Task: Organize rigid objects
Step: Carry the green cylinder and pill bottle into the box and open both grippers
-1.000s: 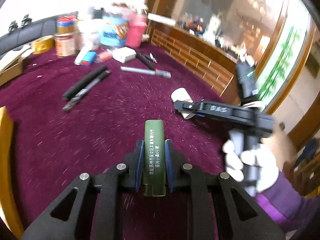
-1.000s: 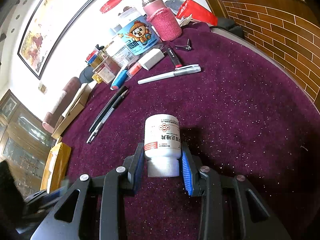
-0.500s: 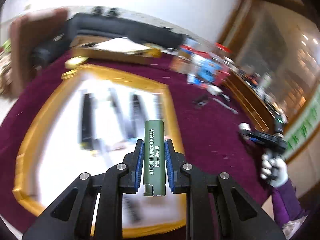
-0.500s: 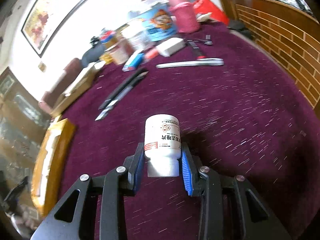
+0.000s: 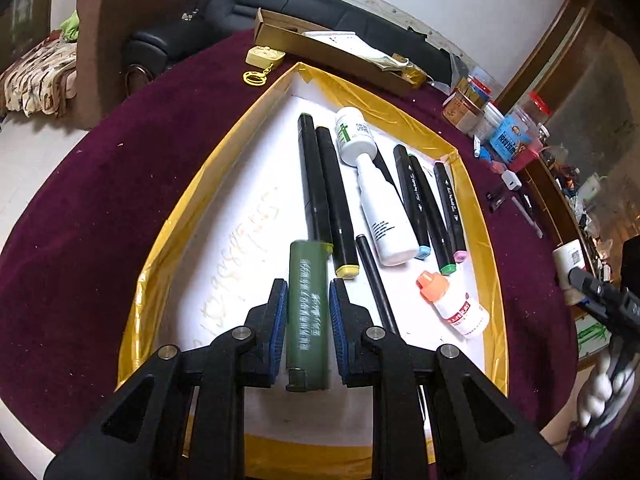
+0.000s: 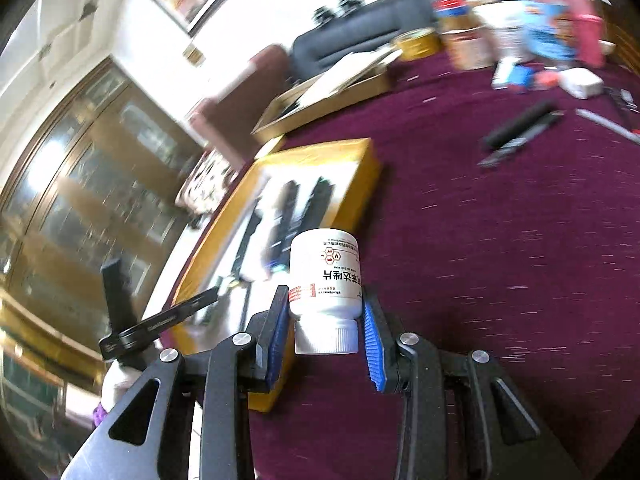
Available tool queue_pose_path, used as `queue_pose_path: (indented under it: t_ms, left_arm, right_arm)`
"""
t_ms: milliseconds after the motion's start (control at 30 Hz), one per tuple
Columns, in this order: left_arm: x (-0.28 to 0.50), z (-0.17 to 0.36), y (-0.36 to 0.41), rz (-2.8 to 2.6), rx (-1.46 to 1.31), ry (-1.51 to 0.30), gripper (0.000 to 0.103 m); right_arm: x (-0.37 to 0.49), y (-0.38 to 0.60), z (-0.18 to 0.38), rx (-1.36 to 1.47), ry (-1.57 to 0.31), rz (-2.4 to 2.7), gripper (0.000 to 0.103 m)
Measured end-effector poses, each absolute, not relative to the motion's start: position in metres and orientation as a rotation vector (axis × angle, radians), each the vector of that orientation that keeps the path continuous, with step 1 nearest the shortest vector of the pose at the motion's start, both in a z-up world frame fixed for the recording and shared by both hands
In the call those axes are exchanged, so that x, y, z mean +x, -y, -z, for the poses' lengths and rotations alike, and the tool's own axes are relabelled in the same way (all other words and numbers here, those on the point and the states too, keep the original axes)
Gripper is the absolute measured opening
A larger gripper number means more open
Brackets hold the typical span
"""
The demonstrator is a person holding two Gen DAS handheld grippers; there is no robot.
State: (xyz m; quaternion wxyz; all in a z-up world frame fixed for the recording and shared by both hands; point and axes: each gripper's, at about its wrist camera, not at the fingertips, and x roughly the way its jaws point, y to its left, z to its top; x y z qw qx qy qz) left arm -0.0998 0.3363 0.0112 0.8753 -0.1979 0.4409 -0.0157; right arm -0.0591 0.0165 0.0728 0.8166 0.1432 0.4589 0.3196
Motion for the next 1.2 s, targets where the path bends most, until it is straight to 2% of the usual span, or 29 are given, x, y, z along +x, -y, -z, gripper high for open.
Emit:
queue_pose_path:
  t_ms: [133, 200, 233, 300, 333, 667, 800, 1133, 1200]
  left_arm:
    - [-0.115, -0.02, -0.34, 0.034, -0.451, -0.866, 0.03]
    - [-0.124, -0.026, -0.341, 0.024, -0.471, -0.834, 0.041]
    - [-0.13, -0.03, -0.342, 0.021, -0.477, -0.81, 0.042]
    - [-0.143, -0.037, -0.342, 0.003, -0.484, -0.769, 0.055]
    - [-0.151, -0.042, -0.343, -0.013, -0.487, -0.741, 0.057]
    - [-0.174, -0.052, -0.332, -0.074, -0.432, -0.698, 0.059]
    - [-0.172, -0.052, -0.323, -0.061, -0.415, -0.703, 0.064]
    - [-0.171, -0.069, -0.273, -0.078, -0.229, -0.69, 0.064]
    - [-0.168, -0.071, -0.259, -0.072, -0.179, -0.693, 0.067]
  right_arm:
    - [-0.068, -0.07, -0.066, 0.23, -1.016, -0.74, 0.031]
    - [-0.073, -0.093, -0.062, 0.183, -1.025, -0.757, 0.031]
    - [-0.074, -0.102, -0.059, 0.157, -1.027, -0.761, 0.031]
    - [-0.076, -0.117, -0.055, 0.117, -1.032, -0.763, 0.031]
    - [-0.078, -0.127, -0.051, 0.09, -1.035, -0.764, 0.031]
    - [-0.09, -0.173, -0.037, -0.168, -0.948, -0.651, 0.032]
    - [-0.095, -0.166, -0.043, -0.152, -0.929, -0.648, 0.038]
    - [-0.097, -0.094, -0.062, -0.001, -0.86, -0.592, 0.039]
    - [-0.094, -0.077, -0.062, 0.028, -0.856, -0.57, 0.039]
